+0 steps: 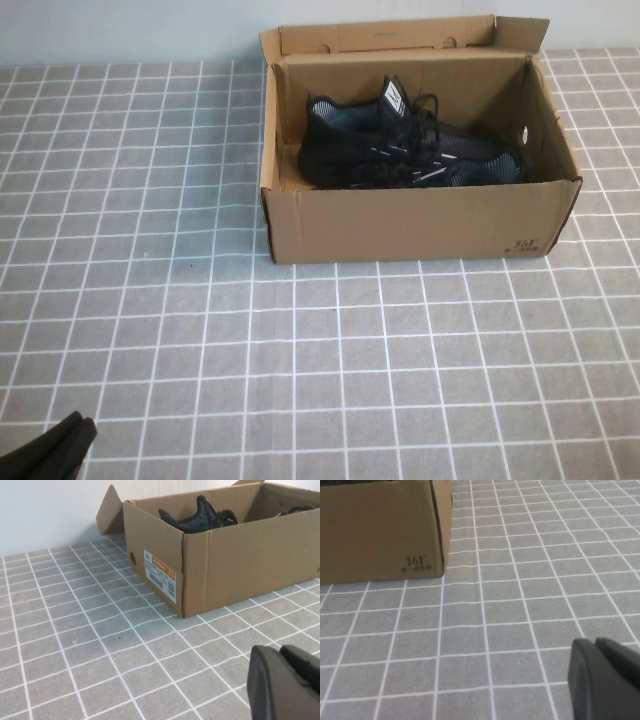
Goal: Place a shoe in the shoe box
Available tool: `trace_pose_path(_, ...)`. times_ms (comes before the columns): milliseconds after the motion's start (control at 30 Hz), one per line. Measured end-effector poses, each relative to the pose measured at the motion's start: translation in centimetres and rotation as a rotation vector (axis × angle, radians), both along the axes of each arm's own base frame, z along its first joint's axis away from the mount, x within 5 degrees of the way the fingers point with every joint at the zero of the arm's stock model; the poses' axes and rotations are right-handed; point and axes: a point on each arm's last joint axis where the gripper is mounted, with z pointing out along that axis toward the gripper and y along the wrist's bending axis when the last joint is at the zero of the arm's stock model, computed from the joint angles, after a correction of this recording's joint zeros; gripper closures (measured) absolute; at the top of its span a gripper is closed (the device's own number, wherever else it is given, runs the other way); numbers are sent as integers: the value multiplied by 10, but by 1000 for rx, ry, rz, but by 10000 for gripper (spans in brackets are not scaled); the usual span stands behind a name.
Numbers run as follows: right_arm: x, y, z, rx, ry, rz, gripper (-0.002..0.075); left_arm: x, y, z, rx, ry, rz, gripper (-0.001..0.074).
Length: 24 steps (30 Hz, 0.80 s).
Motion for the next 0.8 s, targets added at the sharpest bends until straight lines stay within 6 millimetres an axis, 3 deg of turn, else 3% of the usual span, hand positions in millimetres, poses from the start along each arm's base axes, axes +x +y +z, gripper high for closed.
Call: trace_pose_path(800,0,0,0,0,1,0,742,1,1,1,-5,-15,10,734)
